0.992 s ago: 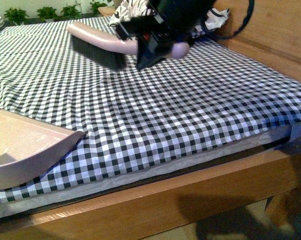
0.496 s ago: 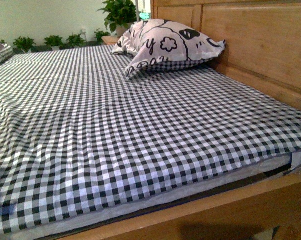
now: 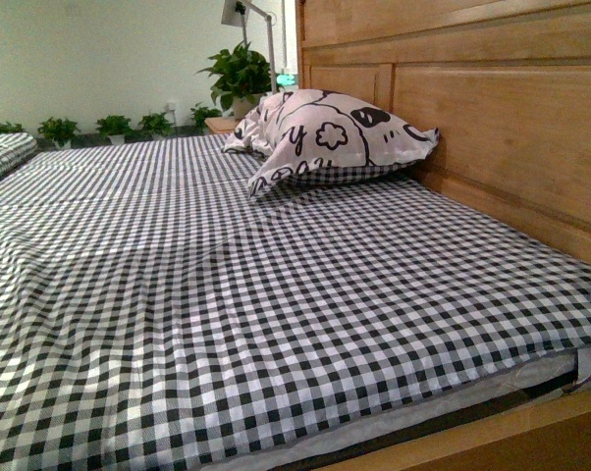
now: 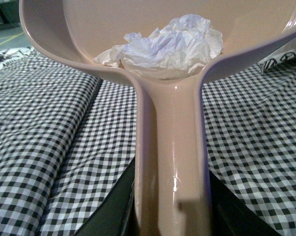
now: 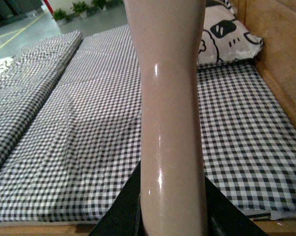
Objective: Clean up trash
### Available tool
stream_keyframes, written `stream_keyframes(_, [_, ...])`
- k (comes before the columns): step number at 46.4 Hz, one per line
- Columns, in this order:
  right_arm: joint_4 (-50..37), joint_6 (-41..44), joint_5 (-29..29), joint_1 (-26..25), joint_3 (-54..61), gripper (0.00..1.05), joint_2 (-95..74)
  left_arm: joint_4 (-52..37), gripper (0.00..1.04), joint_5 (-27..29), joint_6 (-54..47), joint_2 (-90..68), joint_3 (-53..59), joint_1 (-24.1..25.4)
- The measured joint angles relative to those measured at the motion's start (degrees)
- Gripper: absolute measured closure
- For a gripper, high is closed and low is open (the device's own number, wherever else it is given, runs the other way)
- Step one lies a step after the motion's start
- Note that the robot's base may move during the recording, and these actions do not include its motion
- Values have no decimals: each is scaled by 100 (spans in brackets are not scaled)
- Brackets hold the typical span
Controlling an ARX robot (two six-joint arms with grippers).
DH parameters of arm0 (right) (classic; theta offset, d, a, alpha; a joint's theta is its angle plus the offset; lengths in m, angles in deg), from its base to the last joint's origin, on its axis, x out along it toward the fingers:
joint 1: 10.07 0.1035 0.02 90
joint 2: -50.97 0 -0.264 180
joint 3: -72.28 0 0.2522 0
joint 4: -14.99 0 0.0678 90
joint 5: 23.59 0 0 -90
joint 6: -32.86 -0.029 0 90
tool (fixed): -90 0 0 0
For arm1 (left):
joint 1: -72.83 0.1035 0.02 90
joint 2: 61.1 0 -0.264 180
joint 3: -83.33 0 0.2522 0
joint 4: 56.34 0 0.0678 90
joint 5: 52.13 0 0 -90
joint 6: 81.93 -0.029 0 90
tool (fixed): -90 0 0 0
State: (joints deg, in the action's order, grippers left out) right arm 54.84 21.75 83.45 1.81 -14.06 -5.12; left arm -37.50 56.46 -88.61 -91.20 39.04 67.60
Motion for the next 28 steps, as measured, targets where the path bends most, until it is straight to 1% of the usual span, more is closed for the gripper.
stream_keyframes(2, [20,-46,-96,50,11,86,114,83,78,291,-13,168,-9,-245])
stream_keyframes(4, [31,-76,-210,125,28,86,236,181,78,691,-13,365,-15,-601])
stream_keyframes(5, [31,-92,-299,164,44,86,291,205,78,739,-13,409,-15,-688])
stream_keyframes(7, [46,-140,-476,280,92,86,437,282,78,1172,-52,599,-15,-1126])
stream_keyframes(8, [48,-140,-496,293,98,86,452,286,78,1272,-66,616,-15,-1180])
stream_keyframes(9, [59,-144,-577,345,125,86,516,275,78,1464,-90,660,-15,-1373])
stream_keyframes(11, [59,-144,-706,426,173,86,610,173,78,1792,-118,713,-15,-1727])
stream_keyframes(15, [42,-229,-876,507,271,86,807,-92,78,2225,-195,723,7,-2168])
stream_keyframes(17, [-15,-267,-1058,538,356,86,938,-271,78,2465,-205,723,79,-2420])
stream_keyframes(20, [-83,-337,-1445,560,511,86,1132,-487,78,2673,-210,728,229,-2627])
stream_keyframes(23, [-170,-396,-1751,568,675,86,1252,-586,78,2706,-208,734,363,-2706])
stream_keyframes(28, [-181,-435,-1853,584,752,86,1307,-590,78,2719,-208,737,411,-2730])
